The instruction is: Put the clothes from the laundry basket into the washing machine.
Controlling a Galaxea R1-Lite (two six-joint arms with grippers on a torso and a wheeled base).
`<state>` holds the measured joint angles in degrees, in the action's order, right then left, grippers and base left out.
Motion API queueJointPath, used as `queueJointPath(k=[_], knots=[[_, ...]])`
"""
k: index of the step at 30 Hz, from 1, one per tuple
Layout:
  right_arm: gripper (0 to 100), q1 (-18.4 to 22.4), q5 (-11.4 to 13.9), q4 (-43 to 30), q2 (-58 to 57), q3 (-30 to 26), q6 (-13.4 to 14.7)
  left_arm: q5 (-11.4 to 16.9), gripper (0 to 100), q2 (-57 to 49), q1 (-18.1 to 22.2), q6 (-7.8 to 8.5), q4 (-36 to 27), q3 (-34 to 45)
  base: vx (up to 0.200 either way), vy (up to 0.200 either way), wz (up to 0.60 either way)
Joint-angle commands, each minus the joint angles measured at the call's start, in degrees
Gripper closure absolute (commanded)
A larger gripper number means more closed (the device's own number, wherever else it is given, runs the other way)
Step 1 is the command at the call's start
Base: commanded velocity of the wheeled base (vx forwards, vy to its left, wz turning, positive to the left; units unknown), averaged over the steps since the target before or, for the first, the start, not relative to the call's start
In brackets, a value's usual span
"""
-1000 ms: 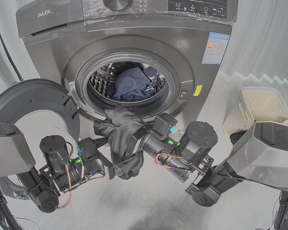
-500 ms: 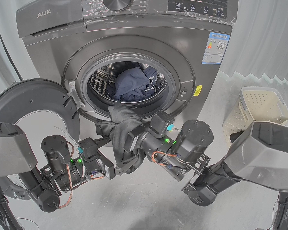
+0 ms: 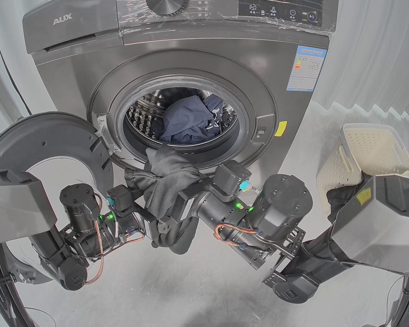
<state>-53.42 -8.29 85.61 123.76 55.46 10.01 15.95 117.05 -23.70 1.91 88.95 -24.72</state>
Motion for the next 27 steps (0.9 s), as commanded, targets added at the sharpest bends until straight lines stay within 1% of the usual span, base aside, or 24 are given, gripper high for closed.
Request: queueJointPath(k=[1, 4, 5, 7, 11, 12, 15, 18, 23, 27], knots=[[100, -0.63, -0.32, 0.17, -2.03, -2.63, 0.98, -0.12, 0, 1.69, 1.02, -0.6, 0.08, -1.73, 0.0, 0.0, 0.0], [100, -1.07, -0.32, 0.61, -1.94, -3.51, 1.24, -0.21, 0, 1.6, 1.11, -0.77, 0.08, -2.0, 0.0, 0.0, 0.0], [100, -1.16, -0.32, 0.61, -1.94, -3.51, 1.24, -0.21, 100, 1.6, 1.11, -0.77, 0.08, -2.0, 0.0, 0.0, 0.0], [100, -1.51, -0.32, 0.69, -1.85, -3.42, 1.24, -0.39, 100, 1.25, 1.37, -0.77, 0.08, -1.82, 0.0, 0.0, 0.0], [100, -0.37, -0.41, 0.69, -1.77, -3.25, 1.33, -0.48, 100, 1.16, 1.46, -0.86, 0.08, -2.0, 0.0, 0.0, 0.0], [100, 1.21, -0.5, 0.61, -1.94, -3.51, 1.59, -0.48, 100, 0.9, 1.81, -1.04, 0.08, -2.44, 0.0, 0.0, 0.0], [100, 4.11, -0.94, 0.43, -2.03, -4.21, 2.3, -0.56, 100, 0.37, 2.52, -1.74, 0.08, -3.58, 0.0, 0.0, 0.0], [100, 5.87, -1.11, 0.34, -1.94, -5.71, 2.38, -1.36, 100, -1.48, 2.78, -2.44, -0.01, -4.11, 0.0, 0.0, 0.0], [100, 6.22, -1.11, 0.17, -0.62, -7.91, 2.38, -1.62, 100, -3.76, 2.17, -2.53, -0.01, -4.28, 0.0, 0.0, 0.0], [100, 6.22, -0.94, 0.61, 1.92, -7.91, 2.38, -1.79, 100, -5.26, 1.29, -3.5, -0.01, -4.55, 0.0, 0.0, 0.0]])
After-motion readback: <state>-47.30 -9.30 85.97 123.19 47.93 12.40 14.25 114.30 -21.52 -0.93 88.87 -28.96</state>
